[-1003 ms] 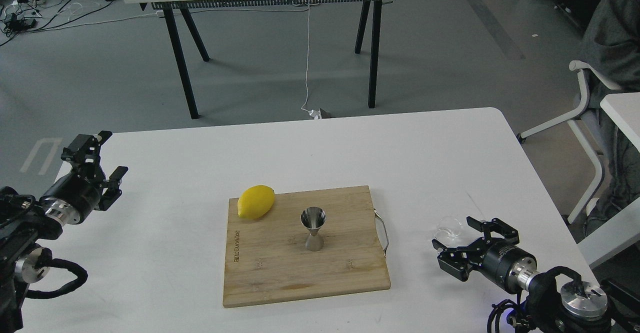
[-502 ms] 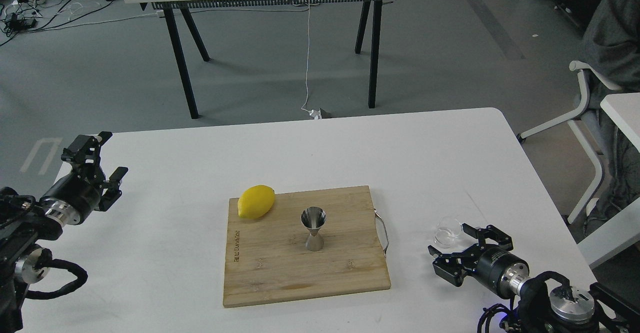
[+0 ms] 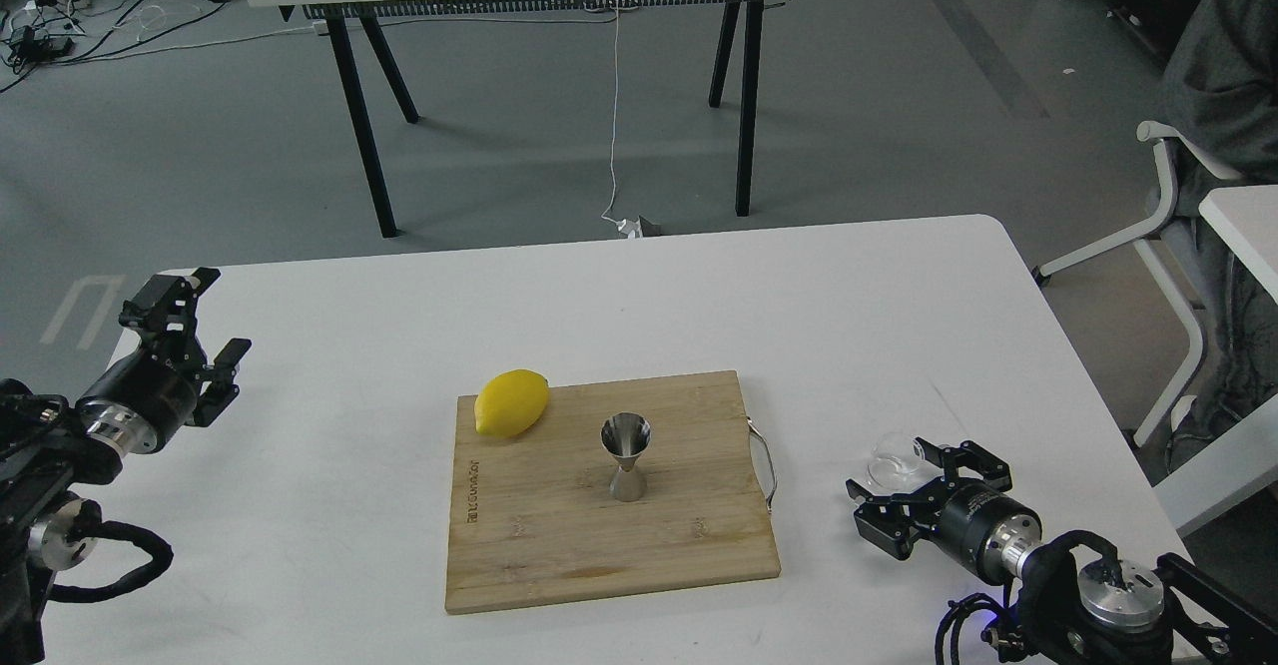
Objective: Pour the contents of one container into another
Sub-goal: 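Close the right gripper around the clear glass cup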
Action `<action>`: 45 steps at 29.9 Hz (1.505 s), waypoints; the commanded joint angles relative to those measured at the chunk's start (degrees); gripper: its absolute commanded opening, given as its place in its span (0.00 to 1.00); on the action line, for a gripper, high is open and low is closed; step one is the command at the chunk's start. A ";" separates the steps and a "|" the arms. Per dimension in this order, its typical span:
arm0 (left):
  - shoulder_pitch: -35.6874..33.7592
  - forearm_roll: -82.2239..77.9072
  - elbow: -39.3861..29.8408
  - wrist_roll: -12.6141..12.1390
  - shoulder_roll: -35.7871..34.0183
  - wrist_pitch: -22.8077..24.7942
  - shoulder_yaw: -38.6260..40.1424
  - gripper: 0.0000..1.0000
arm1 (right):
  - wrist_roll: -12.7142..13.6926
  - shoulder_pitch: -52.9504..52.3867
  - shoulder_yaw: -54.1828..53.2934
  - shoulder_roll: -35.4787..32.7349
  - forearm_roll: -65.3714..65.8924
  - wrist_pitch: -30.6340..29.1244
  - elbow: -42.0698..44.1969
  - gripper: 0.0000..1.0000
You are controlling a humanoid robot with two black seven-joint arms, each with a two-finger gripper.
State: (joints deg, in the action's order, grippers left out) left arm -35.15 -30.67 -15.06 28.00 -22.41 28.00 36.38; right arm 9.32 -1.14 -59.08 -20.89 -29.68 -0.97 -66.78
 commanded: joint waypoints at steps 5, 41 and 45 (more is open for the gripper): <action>0.00 0.08 0.29 0.00 0.00 0.00 0.00 1.00 | 0.00 0.00 -0.08 0.15 0.15 0.00 0.25 0.94; 0.00 0.17 0.73 0.00 0.18 0.00 0.00 1.00 | -0.09 0.53 -0.08 0.15 1.38 -0.17 0.25 0.68; 0.00 0.17 1.08 0.00 0.18 0.00 0.09 1.00 | -0.09 0.53 -0.08 0.15 1.38 -0.17 0.25 0.64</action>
State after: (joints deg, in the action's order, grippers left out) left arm -35.15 -30.51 -14.13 28.00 -22.24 28.00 36.39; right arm 9.23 -0.62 -59.15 -20.74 -28.30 -1.11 -66.53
